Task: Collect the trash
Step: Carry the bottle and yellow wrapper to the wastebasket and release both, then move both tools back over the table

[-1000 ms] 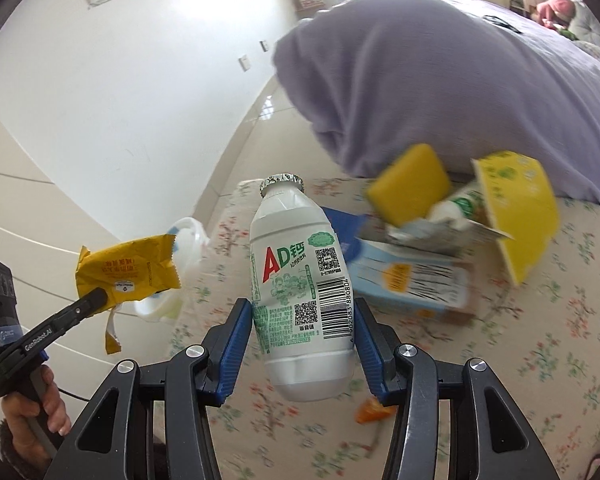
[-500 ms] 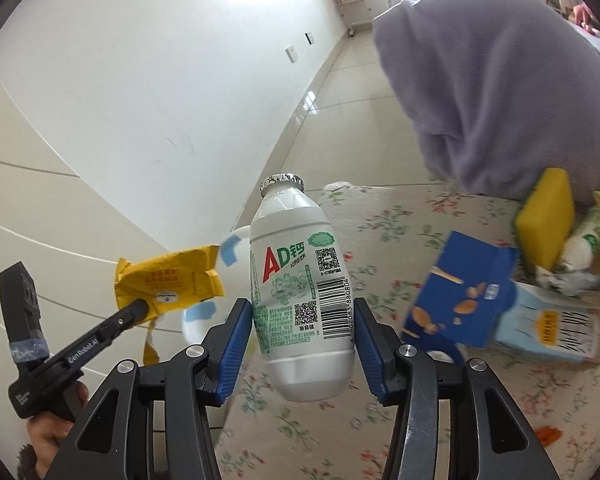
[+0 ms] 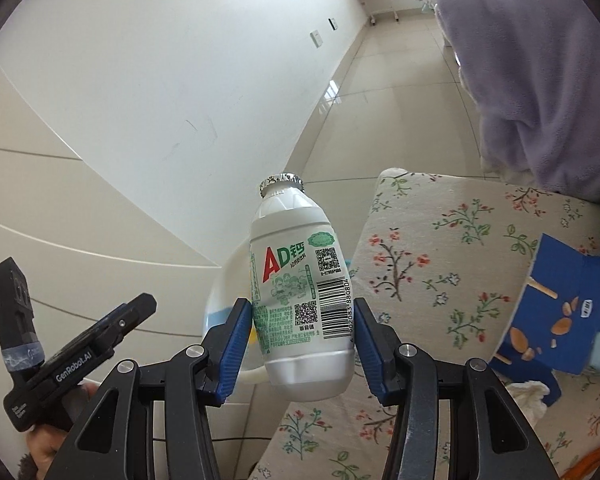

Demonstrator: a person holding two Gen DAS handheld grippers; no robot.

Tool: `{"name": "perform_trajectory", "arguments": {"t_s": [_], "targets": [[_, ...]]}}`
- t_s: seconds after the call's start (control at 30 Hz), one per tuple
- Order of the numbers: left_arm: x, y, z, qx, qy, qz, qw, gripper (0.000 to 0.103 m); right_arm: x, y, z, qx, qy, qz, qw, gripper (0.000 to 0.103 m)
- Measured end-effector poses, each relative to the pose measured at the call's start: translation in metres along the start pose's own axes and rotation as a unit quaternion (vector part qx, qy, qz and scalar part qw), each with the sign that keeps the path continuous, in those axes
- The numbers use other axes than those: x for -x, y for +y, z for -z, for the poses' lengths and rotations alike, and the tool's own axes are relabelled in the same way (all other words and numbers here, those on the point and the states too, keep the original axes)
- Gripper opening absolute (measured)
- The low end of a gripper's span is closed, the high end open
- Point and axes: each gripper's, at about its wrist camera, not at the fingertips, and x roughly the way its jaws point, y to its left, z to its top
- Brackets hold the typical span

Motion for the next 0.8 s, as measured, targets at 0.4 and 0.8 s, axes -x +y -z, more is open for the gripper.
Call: {"name": "perform_trajectory", "arguments": {"t_s": [0.4, 0.8], "targets": [[0.015, 0.02, 0.004, -0.006, -0.008, -0.063, 0.998, 0.096, -0.03, 0.015, -0.01, 0.034, -0.009, -0.02, 0.999, 0.052], [0.027, 0.015, 0.008, -0.011, -0.018, -0.053, 0.9983, 0.101, 0.001, 0.009, -0.009, 0.057, -0.054, -0.002, 0.997, 0.076]]}}
